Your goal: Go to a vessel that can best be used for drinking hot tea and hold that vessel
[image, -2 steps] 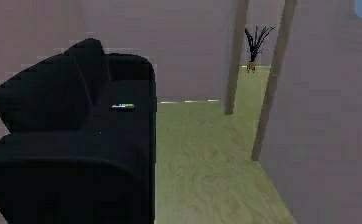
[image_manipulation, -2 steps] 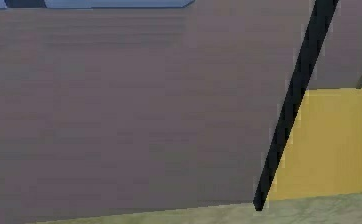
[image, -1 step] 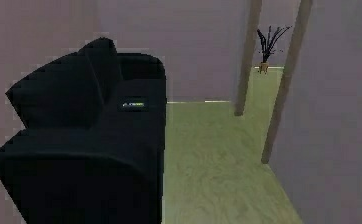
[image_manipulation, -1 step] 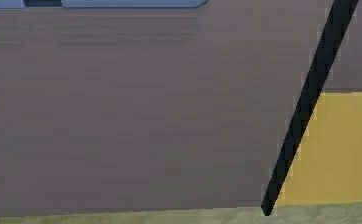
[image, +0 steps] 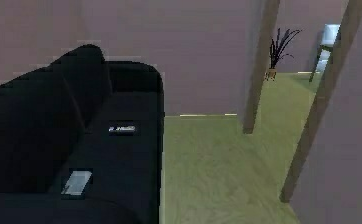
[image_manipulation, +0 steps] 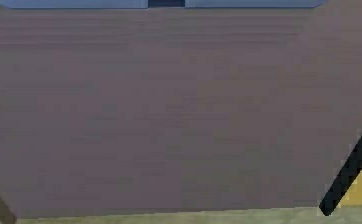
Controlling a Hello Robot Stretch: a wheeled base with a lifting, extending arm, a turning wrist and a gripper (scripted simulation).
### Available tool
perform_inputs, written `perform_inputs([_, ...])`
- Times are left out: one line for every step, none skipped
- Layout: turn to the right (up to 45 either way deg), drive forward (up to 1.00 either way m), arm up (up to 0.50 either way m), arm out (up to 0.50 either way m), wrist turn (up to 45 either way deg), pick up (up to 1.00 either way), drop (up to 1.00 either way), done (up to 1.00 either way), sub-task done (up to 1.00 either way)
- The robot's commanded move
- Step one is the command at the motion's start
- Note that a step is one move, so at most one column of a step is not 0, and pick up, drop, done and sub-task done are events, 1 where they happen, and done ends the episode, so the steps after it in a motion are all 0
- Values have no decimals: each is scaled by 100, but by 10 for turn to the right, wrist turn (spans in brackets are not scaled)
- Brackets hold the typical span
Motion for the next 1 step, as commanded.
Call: perform_inputs([180,0,0,0,0,0,0,0,0])
